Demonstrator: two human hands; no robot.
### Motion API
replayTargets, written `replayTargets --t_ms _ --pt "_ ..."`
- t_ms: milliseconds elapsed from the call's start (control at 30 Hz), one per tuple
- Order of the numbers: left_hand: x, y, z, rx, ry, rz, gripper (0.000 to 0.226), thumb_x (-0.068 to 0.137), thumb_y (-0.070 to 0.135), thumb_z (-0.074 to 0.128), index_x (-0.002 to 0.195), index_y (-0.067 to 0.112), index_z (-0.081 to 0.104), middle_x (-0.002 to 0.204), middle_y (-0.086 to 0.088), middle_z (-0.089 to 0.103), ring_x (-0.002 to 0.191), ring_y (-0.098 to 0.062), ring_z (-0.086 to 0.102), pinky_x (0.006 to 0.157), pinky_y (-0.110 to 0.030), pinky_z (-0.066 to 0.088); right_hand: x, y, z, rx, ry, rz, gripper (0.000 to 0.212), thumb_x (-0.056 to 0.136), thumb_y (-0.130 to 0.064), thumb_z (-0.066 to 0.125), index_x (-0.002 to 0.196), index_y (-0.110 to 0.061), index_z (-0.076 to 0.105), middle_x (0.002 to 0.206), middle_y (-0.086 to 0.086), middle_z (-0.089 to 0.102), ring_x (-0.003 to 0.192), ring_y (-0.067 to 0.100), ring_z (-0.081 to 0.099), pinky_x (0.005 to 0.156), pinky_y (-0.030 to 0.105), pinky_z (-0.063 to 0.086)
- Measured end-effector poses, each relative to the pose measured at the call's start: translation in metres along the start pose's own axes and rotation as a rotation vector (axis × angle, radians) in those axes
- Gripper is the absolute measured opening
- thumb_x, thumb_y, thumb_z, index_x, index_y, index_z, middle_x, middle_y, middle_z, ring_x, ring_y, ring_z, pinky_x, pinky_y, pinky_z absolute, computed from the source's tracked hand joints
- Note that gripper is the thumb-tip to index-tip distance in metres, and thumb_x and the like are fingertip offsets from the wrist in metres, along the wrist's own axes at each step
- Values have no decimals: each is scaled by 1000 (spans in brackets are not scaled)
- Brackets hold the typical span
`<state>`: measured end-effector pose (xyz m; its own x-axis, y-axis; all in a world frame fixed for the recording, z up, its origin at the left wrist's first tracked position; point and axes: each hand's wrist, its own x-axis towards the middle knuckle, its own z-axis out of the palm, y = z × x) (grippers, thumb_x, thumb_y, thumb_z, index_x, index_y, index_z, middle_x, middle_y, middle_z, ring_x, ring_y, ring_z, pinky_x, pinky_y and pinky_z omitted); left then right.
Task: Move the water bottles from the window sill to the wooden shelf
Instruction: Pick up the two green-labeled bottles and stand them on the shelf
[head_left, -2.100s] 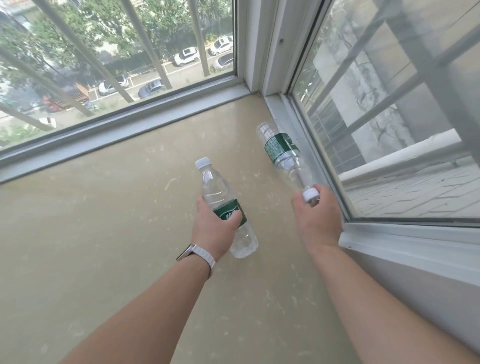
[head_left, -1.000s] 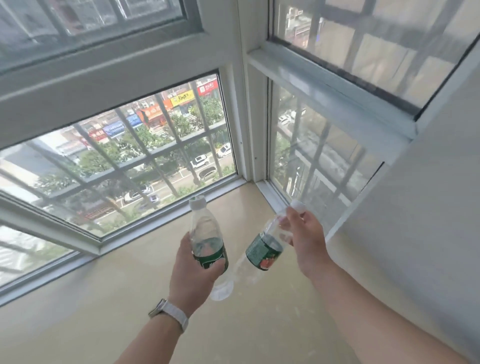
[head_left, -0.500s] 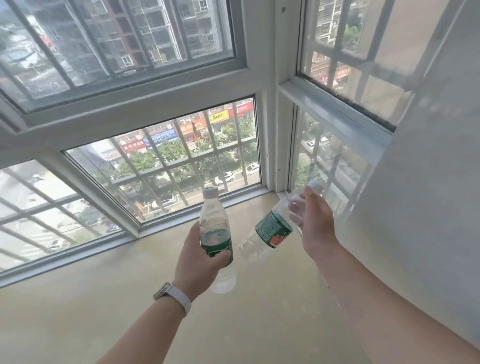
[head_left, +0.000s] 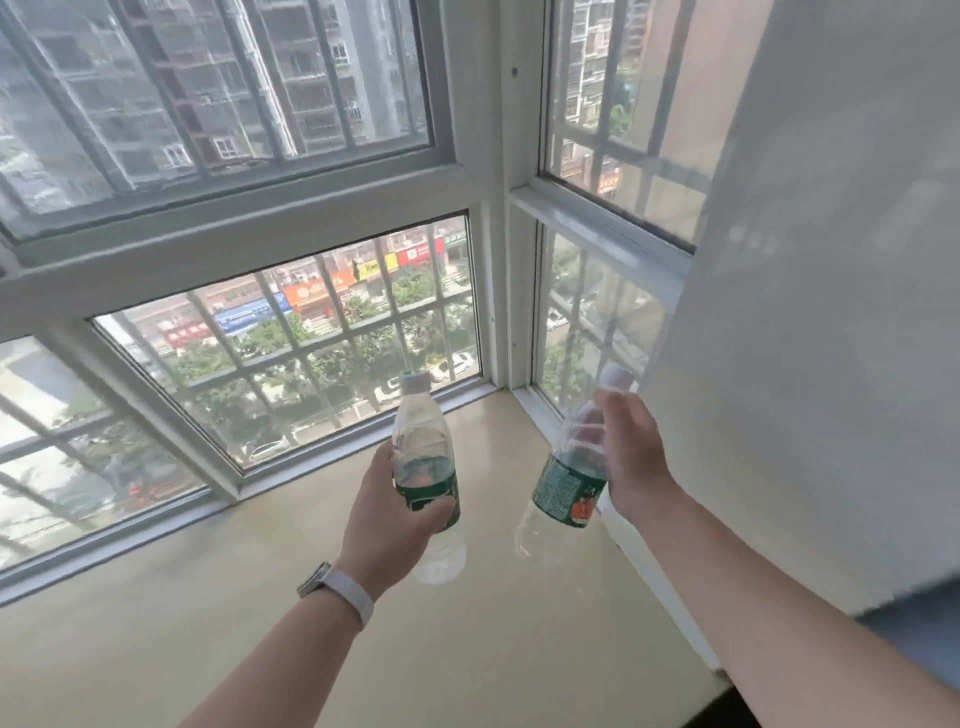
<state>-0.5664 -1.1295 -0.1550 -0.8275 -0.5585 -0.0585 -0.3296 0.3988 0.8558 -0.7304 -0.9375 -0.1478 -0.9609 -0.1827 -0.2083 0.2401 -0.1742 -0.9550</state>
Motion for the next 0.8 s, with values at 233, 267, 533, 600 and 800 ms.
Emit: replayTargets --t_ms 233,267,533,600,800 --pt "-25 8 1 -45 -212 163 68 69 19 79 123 38 43 105 16 64 83 10 60 64 -19 48 -93 7 -40 -67 137 -100 41 69 -47 69 91 -13 58 80 2 66 67 14 66 60 32 53" --pt "-30 9 3 -50 -245 185 66 69 19 79 122 38 43 104 16 64 82 10 61 64 -20 48 -106 8 -48 -70 168 -107 42 70 -46 69 92 -12 59 80 3 67 68 14 66 62 32 54" --pt "-73 38 40 -100 -499 324 56 60 33 75 103 55 45 103 11 67 85 -2 65 70 -28 53 -199 3 -117 -107 440 -164 45 65 -56 68 87 -16 63 86 5 69 83 22 66 81 43 55" --pt "-87 53 53 -124 -556 361 56 61 29 75 101 57 47 99 13 69 84 -2 65 68 -24 52 -218 -2 -135 -117 496 -177 48 66 -56 68 90 -15 64 88 8 69 84 24 66 84 48 55" --pt "-134 110 110 -142 -703 498 62 68 20 80 118 36 49 99 13 68 82 3 64 63 -14 49 -264 -17 -207 -144 646 -205 47 73 -53 67 100 -14 66 96 13 72 94 32 69 90 53 53"
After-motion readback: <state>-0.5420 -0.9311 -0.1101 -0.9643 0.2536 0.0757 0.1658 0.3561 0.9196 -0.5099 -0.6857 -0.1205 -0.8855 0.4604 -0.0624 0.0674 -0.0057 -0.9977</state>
